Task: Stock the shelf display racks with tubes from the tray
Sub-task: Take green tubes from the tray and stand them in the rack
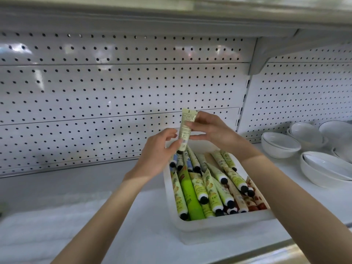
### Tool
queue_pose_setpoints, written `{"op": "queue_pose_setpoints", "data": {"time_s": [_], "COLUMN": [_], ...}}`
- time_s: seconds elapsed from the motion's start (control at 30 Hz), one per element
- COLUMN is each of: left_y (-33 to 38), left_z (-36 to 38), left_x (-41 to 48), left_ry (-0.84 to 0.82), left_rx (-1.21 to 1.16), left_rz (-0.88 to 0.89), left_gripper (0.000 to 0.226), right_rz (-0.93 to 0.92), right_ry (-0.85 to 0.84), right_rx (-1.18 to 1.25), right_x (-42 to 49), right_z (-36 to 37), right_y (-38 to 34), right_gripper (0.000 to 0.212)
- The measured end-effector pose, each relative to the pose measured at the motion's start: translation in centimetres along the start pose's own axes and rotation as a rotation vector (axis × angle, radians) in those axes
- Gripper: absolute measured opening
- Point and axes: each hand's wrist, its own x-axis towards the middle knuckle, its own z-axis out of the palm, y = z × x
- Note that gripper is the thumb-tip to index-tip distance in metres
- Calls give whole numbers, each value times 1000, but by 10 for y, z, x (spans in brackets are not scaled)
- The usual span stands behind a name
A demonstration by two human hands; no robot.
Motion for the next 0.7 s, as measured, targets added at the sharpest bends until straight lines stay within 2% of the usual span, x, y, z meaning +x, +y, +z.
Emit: {"op": "queue_pose_setpoints", "data": {"time_s": [0.1,0.17,0.33,0.43,0.53,0.63,0.7], "left_y": [5,6,2,-2,-3,0,1], "left_z": [-1,-1,-1,-2,-6,-12,-15], "left_x": [1,0,-2,-4,-5,-5,-5], "left_ry": [54,71,92,98,91,73,56], "left_rx": [-117,-156,-188,-220,-336,-502,-574], "left_rz": [16,10,-17,-33,-100,-169,-196], "left_gripper": [17,15,19,16,15,21,26], "right_rz": [-24,-25,-9,30,89,218,331], "right_ry": [-26,-40,-78,-131,-37,109,114], "right_rx": [112,168,200,249,148,24,-85], "right_x": [-1,-2,0,-1,4,11,11], "right_z": [5,7,13,13,7,-2,-7], "right_y": [-2,-2,1,1,6,20,33], "right_gripper": [13,7,10,28,46,38,39]}}
